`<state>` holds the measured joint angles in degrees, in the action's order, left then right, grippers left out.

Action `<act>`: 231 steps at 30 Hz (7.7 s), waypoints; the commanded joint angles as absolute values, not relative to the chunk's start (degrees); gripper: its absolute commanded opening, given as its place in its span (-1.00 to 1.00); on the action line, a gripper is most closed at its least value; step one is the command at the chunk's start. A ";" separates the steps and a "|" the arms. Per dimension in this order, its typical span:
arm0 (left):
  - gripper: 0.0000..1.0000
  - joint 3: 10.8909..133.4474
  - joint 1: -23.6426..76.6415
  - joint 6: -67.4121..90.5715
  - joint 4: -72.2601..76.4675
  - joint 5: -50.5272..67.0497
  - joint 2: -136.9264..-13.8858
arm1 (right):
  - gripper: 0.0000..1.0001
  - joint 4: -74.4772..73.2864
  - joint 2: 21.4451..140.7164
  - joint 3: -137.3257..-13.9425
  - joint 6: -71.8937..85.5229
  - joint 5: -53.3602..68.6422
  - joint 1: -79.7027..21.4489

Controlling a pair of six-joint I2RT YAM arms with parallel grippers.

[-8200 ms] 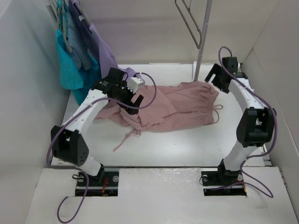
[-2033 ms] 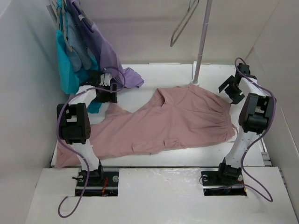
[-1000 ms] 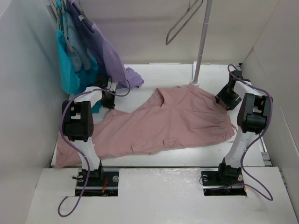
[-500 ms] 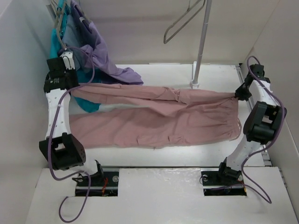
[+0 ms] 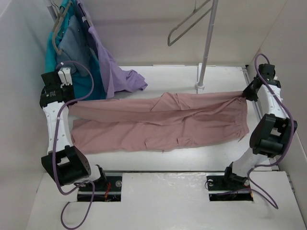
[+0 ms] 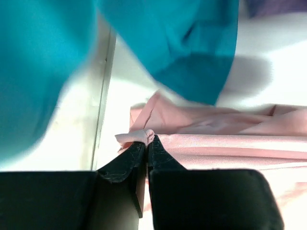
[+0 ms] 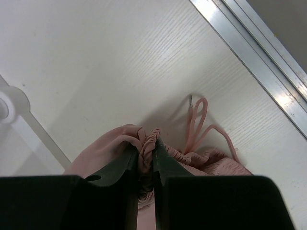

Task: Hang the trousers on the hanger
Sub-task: Fold the trousers at the center of the board.

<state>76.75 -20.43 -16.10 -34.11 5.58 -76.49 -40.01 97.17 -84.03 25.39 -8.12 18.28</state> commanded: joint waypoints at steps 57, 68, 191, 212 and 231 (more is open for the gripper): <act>-0.08 36.91 -35.07 -41.58 -42.62 -10.20 -70.22 | 0.92 -27.95 75.40 -49.74 36.84 -4.67 31.03; 0.35 49.92 -35.07 -42.10 -53.35 -3.25 -69.87 | 0.99 -33.22 65.07 -53.88 33.22 -5.89 30.50; -1.00 37.97 -22.06 -31.55 -30.23 -3.87 -83.23 | -1.00 -37.98 110.13 -84.11 32.61 21.34 20.39; -1.00 37.97 -22.06 -31.55 -30.76 -3.96 -83.67 | -1.00 -3.08 89.73 -49.83 27.59 34.91 25.66; -1.00 36.91 -22.06 -31.55 -31.81 -4.48 -80.42 | 0.42 -15.39 93.60 -55.81 27.69 23.11 32.52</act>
